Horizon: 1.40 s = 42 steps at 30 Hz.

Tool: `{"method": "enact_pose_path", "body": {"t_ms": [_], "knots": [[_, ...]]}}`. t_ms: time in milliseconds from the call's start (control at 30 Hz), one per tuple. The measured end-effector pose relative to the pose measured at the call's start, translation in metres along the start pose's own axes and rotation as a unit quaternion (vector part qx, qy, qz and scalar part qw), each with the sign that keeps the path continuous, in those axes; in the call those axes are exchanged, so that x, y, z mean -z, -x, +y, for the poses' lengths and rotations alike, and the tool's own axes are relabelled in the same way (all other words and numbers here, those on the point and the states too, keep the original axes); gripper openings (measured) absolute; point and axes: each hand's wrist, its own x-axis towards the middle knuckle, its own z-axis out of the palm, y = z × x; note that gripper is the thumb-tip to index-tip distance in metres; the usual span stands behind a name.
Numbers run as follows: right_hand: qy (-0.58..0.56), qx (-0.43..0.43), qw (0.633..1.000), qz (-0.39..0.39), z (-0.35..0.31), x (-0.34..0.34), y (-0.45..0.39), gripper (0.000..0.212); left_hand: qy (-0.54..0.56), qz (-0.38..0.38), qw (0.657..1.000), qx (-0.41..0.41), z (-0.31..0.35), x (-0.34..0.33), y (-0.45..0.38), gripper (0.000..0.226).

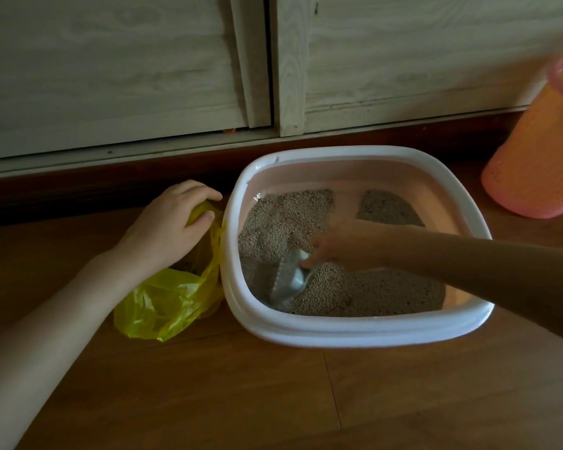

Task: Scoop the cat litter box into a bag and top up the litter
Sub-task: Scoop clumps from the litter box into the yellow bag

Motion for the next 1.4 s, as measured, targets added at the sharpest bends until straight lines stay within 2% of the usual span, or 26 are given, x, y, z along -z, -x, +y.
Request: {"method": "enact_pose_path", "body": {"t_ms": [133,200,300,400,467,567,667,800,967,1067,1200,1400], "knots": [[-0.044,-0.069,0.996,-0.045,0.018,0.031,0.038,0.033,0.005,0.000,1.000,-0.012,0.005,-0.007,-0.006,0.028],[-0.071,-0.124,0.989,-0.042,0.033,0.047,0.051,0.025,0.011,-0.001,1.000,-0.019,0.007,-0.010,-0.009,0.028],[-0.093,-0.212,0.973,0.019,0.064,0.043,0.053,0.029,0.013,-0.011,0.999,-0.033,0.008,-0.015,-0.012,0.029],[-0.093,-0.342,0.933,0.068,0.089,0.017,0.046,0.020,0.014,-0.013,0.999,-0.038,0.008,-0.017,-0.013,0.028],[-0.116,-0.382,0.912,0.091,0.090,0.003,0.045,0.020,0.016,-0.014,0.999,-0.038,0.008,-0.017,-0.012,0.028],[-0.120,-0.377,0.916,0.071,0.075,-0.001,0.044,0.021,0.017,-0.015,0.999,-0.037,0.007,-0.015,-0.010,0.028],[-0.122,-0.390,0.912,-0.001,0.057,0.009,0.042,0.019,0.012,-0.015,0.999,-0.033,0.005,-0.015,-0.009,0.028],[-0.072,-0.353,0.929,-0.076,0.031,0.020,0.041,0.017,0.010,-0.018,0.999,-0.036,0.006,-0.017,-0.011,0.028],[-0.093,-0.289,0.947,-0.105,0.003,0.029,0.046,0.013,0.018,-0.009,0.999,-0.045,0.015,-0.021,-0.015,0.029],[-0.114,-0.261,0.951,-0.119,-0.002,0.033,0.049,0.027,0.027,-0.009,0.998,-0.052,0.016,-0.024,-0.015,0.028],[-0.153,-0.272,0.946,-0.084,0.026,0.051,0.051,0.014,0.023,-0.007,0.998,-0.059,0.014,-0.023,-0.013,0.027],[-0.061,-0.359,0.931,0.005,0.055,0.032,0.044,0.015,0.010,-0.011,0.998,-0.054,0.015,-0.017,-0.010,0.028]]}}
